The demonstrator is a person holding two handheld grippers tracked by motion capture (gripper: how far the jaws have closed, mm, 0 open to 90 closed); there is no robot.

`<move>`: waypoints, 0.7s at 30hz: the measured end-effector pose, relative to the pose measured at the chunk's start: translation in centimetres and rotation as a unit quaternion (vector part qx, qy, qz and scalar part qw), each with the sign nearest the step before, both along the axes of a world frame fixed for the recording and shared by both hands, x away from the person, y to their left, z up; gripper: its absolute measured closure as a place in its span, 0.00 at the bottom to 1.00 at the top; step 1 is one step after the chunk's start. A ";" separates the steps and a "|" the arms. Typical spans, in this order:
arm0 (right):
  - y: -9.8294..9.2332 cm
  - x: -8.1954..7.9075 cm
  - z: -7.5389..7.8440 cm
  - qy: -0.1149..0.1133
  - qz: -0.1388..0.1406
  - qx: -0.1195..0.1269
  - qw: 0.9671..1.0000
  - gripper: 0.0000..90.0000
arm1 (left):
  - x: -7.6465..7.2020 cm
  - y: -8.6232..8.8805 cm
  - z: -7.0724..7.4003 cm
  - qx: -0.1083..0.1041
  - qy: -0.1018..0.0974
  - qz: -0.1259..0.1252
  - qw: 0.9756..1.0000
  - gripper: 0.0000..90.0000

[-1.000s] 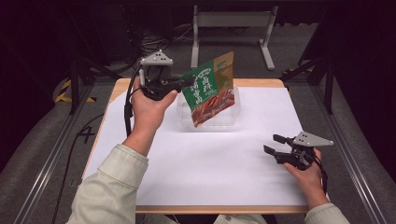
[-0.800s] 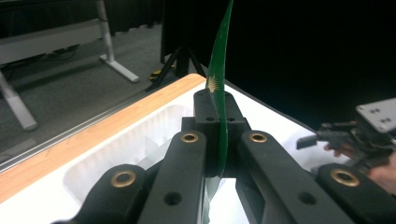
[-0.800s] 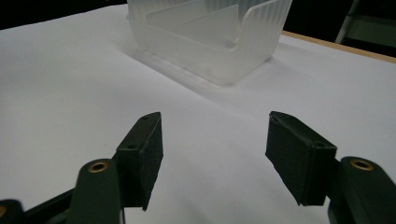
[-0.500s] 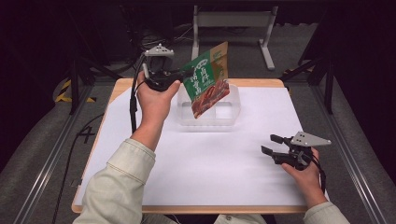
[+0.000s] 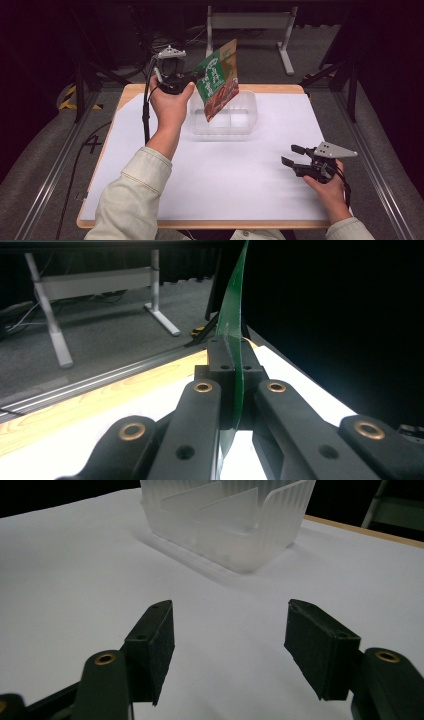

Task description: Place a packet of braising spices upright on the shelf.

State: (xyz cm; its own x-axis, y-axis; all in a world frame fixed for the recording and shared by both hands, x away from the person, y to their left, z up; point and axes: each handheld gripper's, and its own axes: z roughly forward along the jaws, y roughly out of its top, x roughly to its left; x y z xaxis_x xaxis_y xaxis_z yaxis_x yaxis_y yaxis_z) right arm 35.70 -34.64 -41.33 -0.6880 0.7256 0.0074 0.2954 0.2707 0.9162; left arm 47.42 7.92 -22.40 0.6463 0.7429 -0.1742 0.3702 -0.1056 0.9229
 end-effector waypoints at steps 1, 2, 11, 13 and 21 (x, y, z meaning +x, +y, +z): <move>0.0 0.0 0.0 0.000 -0.002 0.000 1.000 0.40 | 0.0 -0.1 -0.1 -0.003 0.003 0.002 1.000 1.00; 0.0 0.0 0.0 0.000 -0.002 0.000 1.000 0.40 | 0.1 -0.1 -0.2 0.000 0.005 0.003 1.000 1.00; 0.0 -0.1 0.0 0.001 0.003 0.001 1.000 0.40 | 0.0 0.2 -0.6 0.001 0.016 0.020 1.000 1.00; 0.1 -0.1 0.0 0.001 0.004 0.000 1.000 0.40 | 0.0 0.3 -0.5 0.002 0.022 0.027 0.999 1.00; 0.3 -0.2 0.1 -0.002 0.007 -0.002 1.000 0.40 | 0.3 -0.3 -0.8 0.015 0.040 0.045 0.998 1.00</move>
